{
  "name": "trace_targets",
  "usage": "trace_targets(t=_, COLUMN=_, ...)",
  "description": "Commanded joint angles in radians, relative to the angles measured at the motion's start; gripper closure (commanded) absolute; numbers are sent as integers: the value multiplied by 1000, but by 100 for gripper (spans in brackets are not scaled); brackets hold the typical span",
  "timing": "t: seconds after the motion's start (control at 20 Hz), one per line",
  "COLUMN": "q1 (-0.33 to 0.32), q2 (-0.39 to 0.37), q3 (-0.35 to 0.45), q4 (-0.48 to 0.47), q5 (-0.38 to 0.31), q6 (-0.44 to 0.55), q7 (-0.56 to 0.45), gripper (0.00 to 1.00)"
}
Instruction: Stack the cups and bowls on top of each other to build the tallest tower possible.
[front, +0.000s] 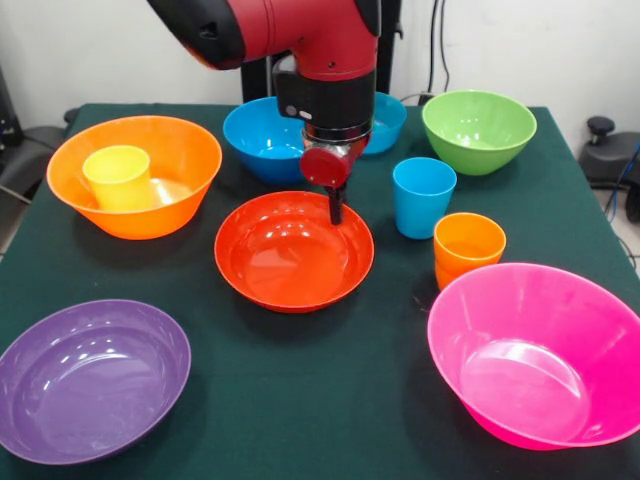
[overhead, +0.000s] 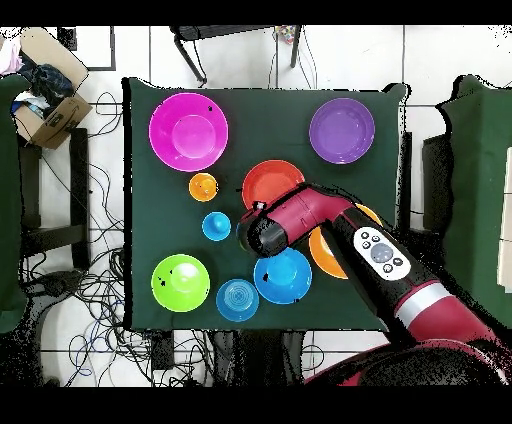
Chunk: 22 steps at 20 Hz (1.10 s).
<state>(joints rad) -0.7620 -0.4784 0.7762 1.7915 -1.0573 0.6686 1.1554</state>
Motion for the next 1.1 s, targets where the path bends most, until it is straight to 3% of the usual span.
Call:
trace_targets(t=0.05, q1=17, q2=-6, q3=-57, q4=-20, q5=-22, q6=-48, q7=5, gripper=100)
trace_targets(t=0.25, q1=14, q2=-97, q3=-19, q4=28, q5=15, q6=-60, q7=21, gripper=100)
trace_targets(t=0.35, q1=23, q2=-161, q3=-10, q4=55, q5=18, q6=-105, q7=77, gripper=100)
trace_targets(t=0.5, q1=29, q2=-221, q3=12, q4=83, q5=26, q6=-141, q7=82, gripper=100)
trace_targets(t=0.75, q1=23, q2=-274, q3=17, q4=122, q5=81, q6=-184, q7=115, gripper=100)
trace_targets(t=1.1, q1=25, q2=-309, q3=5, q4=148, q5=108, q6=-232, q7=123, gripper=100)
